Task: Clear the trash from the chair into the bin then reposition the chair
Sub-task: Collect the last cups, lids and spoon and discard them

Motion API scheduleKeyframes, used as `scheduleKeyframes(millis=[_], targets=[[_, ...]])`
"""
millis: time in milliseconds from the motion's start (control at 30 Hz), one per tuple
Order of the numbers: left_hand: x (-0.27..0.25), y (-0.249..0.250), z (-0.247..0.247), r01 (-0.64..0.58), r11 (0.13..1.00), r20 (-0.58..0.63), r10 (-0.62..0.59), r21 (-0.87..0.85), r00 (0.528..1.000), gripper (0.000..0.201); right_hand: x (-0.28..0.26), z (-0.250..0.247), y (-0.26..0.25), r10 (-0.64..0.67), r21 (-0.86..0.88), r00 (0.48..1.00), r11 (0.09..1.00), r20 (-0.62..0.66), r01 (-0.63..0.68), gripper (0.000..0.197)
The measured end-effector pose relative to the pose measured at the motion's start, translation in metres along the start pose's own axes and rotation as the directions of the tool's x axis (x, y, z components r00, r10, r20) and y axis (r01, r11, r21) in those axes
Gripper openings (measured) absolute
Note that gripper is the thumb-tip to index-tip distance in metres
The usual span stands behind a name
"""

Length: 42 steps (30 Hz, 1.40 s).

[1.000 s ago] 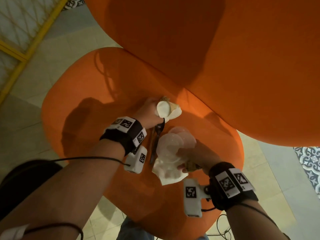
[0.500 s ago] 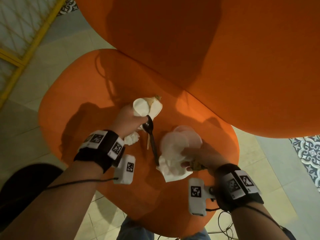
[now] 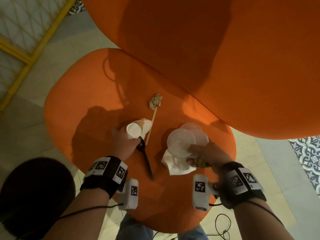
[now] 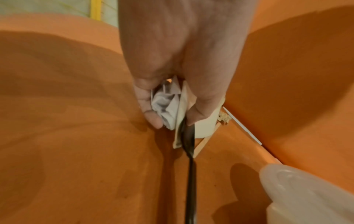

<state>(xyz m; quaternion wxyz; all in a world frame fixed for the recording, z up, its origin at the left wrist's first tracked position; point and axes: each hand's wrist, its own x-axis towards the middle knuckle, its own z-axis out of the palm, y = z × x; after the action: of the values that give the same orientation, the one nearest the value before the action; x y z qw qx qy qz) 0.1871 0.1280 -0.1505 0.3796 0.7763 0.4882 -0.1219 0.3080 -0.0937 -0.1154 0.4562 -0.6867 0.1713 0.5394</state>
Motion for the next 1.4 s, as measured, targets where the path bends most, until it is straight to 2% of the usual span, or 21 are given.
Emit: scheduleKeyframes(millis=[100,300,433,567,667,767,867,933,1000,1100,1233,1266,1333,1400], targets=[[0.002,-0.005,0.001,0.017,1.000,-0.013,-0.017,0.021,1.000,0.057,-0.001,-0.003,0.001,-0.005,-0.014,1.000,1.000,0.009,0.005,0.055],[-0.001,-0.012,0.002,-0.070,0.989,-0.044,0.076,0.128,0.996,0.052,-0.002,-0.008,0.002,-0.012,-0.051,0.999,0.999,0.030,0.014,0.055],[-0.010,-0.017,0.010,-0.211,0.977,-0.067,0.211,0.010,0.975,0.048,-0.001,-0.011,0.004,-0.014,-0.057,1.000,0.998,0.026,0.015,0.052],[-0.011,-0.018,0.013,-0.169,0.978,-0.081,0.160,-0.122,0.984,0.047,-0.002,-0.013,0.005,-0.013,-0.035,1.000,0.999,0.020,0.014,0.042],[-0.015,-0.012,0.009,-0.126,0.953,-0.088,0.105,-0.277,0.991,0.041,-0.002,-0.015,0.006,-0.029,-0.025,0.999,0.999,0.017,0.029,0.042],[-0.020,0.005,0.012,-0.135,0.926,0.032,0.156,-0.352,0.987,0.031,-0.001,-0.020,0.008,-0.057,-0.024,0.997,0.998,-0.047,0.056,0.047],[-0.016,0.021,0.029,-0.225,0.948,0.181,0.268,-0.225,0.946,0.043,-0.002,-0.033,0.007,-0.107,-0.023,0.987,0.994,-0.121,0.105,0.051],[-0.011,0.026,0.037,-0.252,0.961,0.169,0.268,-0.112,0.948,0.057,-0.003,-0.042,0.006,-0.120,-0.048,0.980,0.992,-0.160,0.114,0.054],[-0.007,0.030,0.038,-0.206,0.967,0.133,0.226,-0.149,0.965,0.062,-0.004,-0.049,0.005,-0.115,-0.058,0.978,0.993,-0.176,0.107,0.053],[-0.003,0.040,0.033,-0.123,0.979,0.170,0.151,-0.165,0.974,0.049,-0.003,-0.051,0.004,-0.115,-0.029,0.981,0.993,-0.154,0.112,0.052],[0.000,0.049,0.031,-0.122,0.991,0.222,0.106,0.057,0.969,0.013,-0.001,-0.045,0.005,-0.122,-0.032,0.982,0.992,-0.144,0.119,0.057],[-0.002,0.047,0.033,-0.150,0.983,0.228,0.123,0.107,0.966,0.011,-0.001,-0.043,0.005,-0.125,-0.034,0.983,0.992,-0.135,0.121,0.056],[-0.005,0.040,0.040,-0.231,0.951,0.218,0.185,0.205,0.958,0.013,-0.003,-0.041,0.004,-0.129,-0.028,0.985,0.992,-0.114,0.127,0.051],[-0.008,0.032,0.047,-0.302,0.908,0.178,0.259,0.290,0.949,0.036,-0.006,-0.040,0.003,-0.138,-0.012,0.987,0.990,-0.085,0.138,0.047]])
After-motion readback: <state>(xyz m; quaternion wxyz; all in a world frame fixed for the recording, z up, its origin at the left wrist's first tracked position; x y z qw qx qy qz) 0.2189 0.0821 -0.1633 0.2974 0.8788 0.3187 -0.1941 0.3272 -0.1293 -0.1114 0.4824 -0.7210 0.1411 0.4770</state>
